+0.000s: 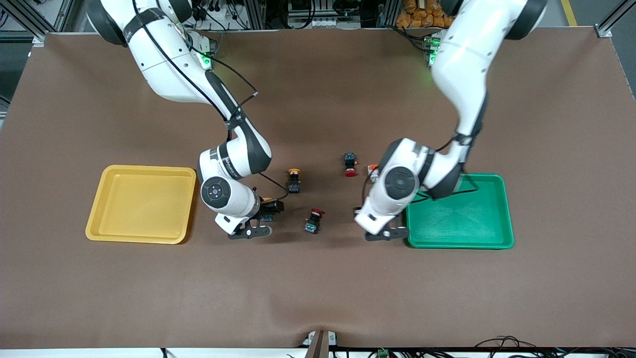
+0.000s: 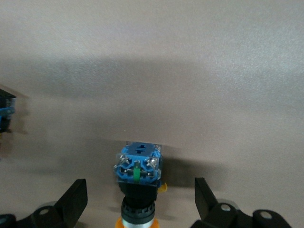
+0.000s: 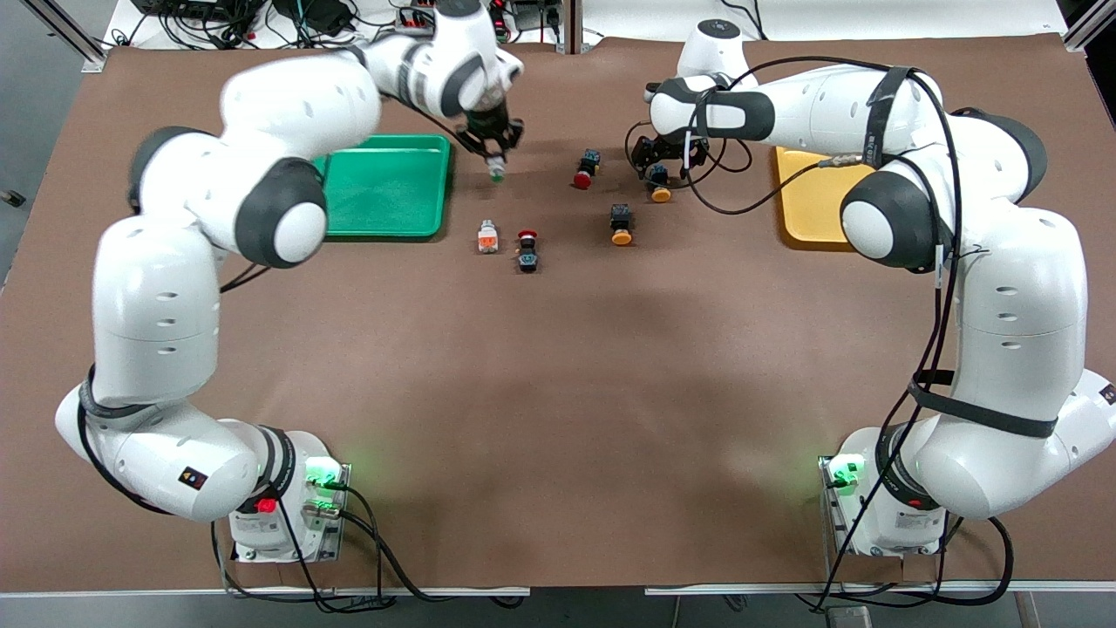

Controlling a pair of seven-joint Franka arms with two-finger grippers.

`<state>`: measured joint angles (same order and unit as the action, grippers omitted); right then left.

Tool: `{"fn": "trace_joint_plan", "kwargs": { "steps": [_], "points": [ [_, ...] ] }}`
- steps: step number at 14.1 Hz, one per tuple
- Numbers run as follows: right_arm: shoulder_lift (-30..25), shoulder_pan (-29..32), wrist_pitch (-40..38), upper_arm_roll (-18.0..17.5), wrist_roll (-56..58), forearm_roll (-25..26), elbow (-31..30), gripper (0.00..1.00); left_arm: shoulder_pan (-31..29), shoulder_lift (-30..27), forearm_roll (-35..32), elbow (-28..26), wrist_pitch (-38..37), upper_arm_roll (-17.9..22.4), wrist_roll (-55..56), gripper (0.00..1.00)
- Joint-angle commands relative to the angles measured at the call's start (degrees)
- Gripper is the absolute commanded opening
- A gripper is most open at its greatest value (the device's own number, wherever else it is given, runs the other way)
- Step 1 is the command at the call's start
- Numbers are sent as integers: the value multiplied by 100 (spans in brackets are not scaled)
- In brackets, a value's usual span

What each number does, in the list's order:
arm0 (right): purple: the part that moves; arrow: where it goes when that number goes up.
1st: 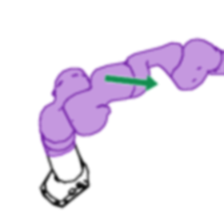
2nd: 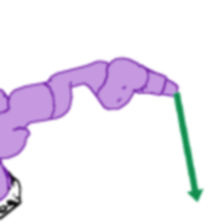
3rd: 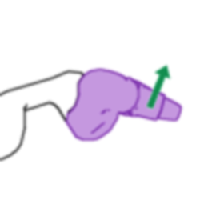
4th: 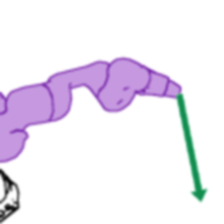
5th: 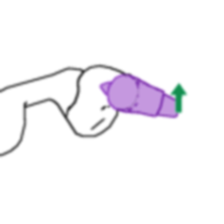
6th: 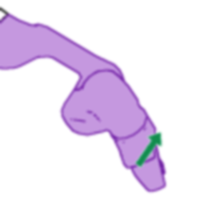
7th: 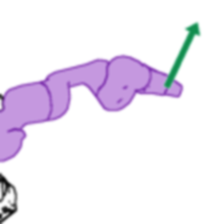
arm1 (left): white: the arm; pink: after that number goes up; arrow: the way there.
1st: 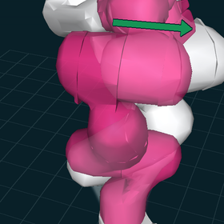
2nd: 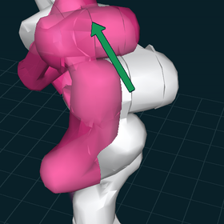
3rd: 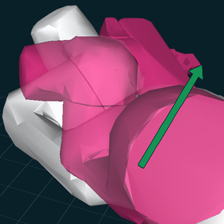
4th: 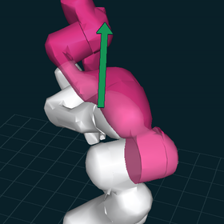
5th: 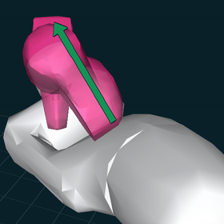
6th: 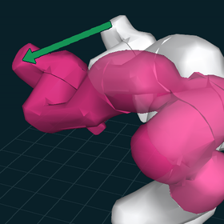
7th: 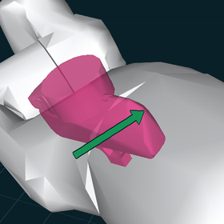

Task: Place green and yellow buttons in trays
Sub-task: 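Lift the white button with the left gripper, the blue with the right gripper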

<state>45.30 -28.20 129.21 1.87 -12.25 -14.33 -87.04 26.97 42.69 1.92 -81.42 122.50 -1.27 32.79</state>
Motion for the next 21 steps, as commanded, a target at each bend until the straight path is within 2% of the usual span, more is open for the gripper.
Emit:
{"fn": "trace_joint_plan", "kwargs": {
  "steps": [1,2,3,4,5,6,7,11,14,15,16,17,18,21],
  "points": [
    [22,-54,218,41,-76,-9,-94,100,-453,-506,-7,-198,-681,-32,-552,0],
    [31,-89,227,41,-76,-9,-103,100,-621,-516,-16,-260,-744,-32,-720,0],
    [31,-98,227,41,-76,-9,-112,85,-718,-516,-16,-434,-692,-23,-887,0],
    [31,-98,227,41,-85,-9,-146,49,-789,-473,-25,-567,-579,-14,-1053,0],
    [31,-98,253,41,-85,-18,-182,24,-842,-455,-86,-681,-465,-5,-1125,0],
    [31,-106,314,41,-85,-26,-217,9,-981,-437,-260,-752,-429,-14,-1143,0],
    [22,-115,419,41,-85,-35,-287,1,-1113,-428,-410,-779,-411,-23,-1178,0],
    [-284,7,106,59,-68,-35,-305,0,-1158,-279,-447,-1033,-26,-32,-1196,1],
    [-942,218,-587,321,2,-26,-296,0,-1123,-252,-438,-1209,327,-32,-1196,5],
    [-1119,367,-773,340,12,-18,-296,0,-1132,-252,-447,-1218,328,-32,-1196,18],
    [-1260,490,-879,349,12,-18,-305,0,-1149,-261,-447,-1227,328,-32,-1205,42],
    [-1374,639,-1115,358,38,-9,-305,0,-1150,-261,-447,-1227,319,-32,-1205,90],
    [-1445,893,-1335,358,134,-9,-288,0,-1141,-279,-438,-1227,301,-32,-1205,100],
    [-1577,1561,-1652,358,582,-9,-314,0,-1150,-445,-438,-1183,249,-58,-1178,100]
  ]
}}
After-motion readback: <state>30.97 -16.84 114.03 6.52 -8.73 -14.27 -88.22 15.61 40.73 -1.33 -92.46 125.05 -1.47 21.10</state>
